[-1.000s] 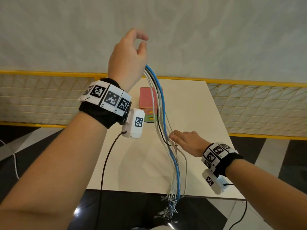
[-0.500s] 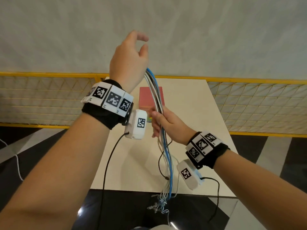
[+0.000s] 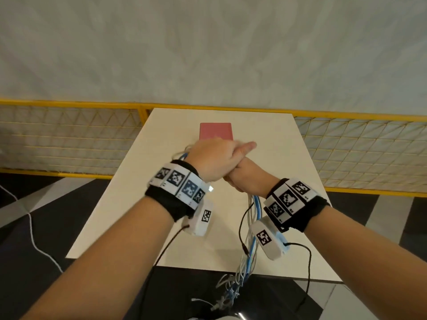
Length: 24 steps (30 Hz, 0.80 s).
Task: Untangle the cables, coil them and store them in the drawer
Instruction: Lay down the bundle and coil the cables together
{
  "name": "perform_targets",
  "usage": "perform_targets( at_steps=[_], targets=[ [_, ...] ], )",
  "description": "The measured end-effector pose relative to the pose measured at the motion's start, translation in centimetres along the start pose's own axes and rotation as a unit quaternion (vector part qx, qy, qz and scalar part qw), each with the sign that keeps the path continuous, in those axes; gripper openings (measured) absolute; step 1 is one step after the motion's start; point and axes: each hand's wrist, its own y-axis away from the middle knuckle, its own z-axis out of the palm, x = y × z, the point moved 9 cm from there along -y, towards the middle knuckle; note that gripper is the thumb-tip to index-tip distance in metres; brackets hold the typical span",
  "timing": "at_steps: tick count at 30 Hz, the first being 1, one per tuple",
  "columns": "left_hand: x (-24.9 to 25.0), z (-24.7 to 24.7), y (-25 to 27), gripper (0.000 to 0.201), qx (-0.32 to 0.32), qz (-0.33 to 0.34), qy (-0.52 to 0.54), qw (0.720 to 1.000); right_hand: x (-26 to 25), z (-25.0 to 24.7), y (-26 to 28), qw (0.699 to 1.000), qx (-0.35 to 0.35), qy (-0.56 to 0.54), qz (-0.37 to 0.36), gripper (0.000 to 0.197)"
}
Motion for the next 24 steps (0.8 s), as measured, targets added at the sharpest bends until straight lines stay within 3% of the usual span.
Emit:
perform_targets(
  at_steps=[2, 4, 7, 10, 13, 22, 24],
  targets=[
    [-1.1, 1.3, -0.1, 0.063, -0.018, -0.040, 0.034, 0.998, 0.0, -0.2, 0.0, 1.000, -0.013, 0.022, 0.010, 0.029],
    [-1.7, 1.5, -0.3, 0.057, -0.006, -0.033, 0.097, 0.995, 0.2, -1.1, 0.2, 0.999, -0.006, 0.028, 0.024, 0.027],
    [-2.2, 1.4, -0.8, 0.063, 0.012, -0.007, 0.083, 0.996, 0.1, -2.1, 0.5, 0.999, -0.029, 0.019, 0.019, 0.030],
    [-2.6, 1.2, -1.2, 0.067, 0.014, -0.021, 0.011, 1.000, 0.7, -3.2, 1.0, 0.986, -0.024, 0.163, -0.006, 0.023],
    [-2.9, 1.2, -1.6, 0.069, -0.008, -0.047, -0.006, 0.999, 2.3, -3.7, 1.0, 0.945, -0.022, 0.323, -0.041, 0.022],
    [-3.8, -3.0, -1.0, 0.064, 0.102, -0.096, 0.005, 0.990, 9.1, -5.4, 2.1, 0.903, 0.017, 0.426, 0.056, 0.029],
    [-3.9, -3.8, -0.7, 0.064, 0.119, -0.096, 0.009, 0.988, 10.4, -6.0, 2.1, 0.911, 0.022, 0.402, 0.088, 0.028]
  ],
)
